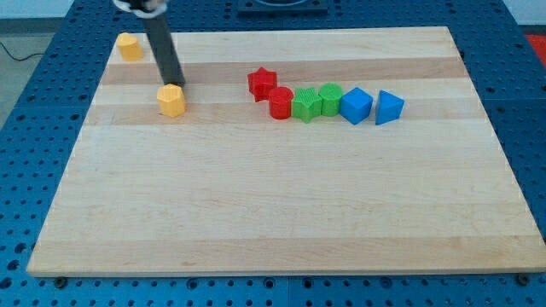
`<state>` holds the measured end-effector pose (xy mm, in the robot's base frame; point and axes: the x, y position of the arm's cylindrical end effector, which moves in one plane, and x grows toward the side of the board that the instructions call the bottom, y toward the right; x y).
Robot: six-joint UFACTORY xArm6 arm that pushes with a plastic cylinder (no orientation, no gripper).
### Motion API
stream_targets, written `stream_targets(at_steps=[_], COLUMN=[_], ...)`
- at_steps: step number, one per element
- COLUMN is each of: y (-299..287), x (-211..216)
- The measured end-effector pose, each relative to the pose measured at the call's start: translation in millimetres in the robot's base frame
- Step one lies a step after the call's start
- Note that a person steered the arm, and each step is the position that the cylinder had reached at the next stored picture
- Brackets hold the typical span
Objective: Slide the green circle to the top side
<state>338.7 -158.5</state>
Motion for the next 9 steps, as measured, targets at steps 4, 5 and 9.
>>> stream_targets(at_steps=[4,5,9], y=[205.7,210.6,236.6], x=[110.4,74.7,40.0])
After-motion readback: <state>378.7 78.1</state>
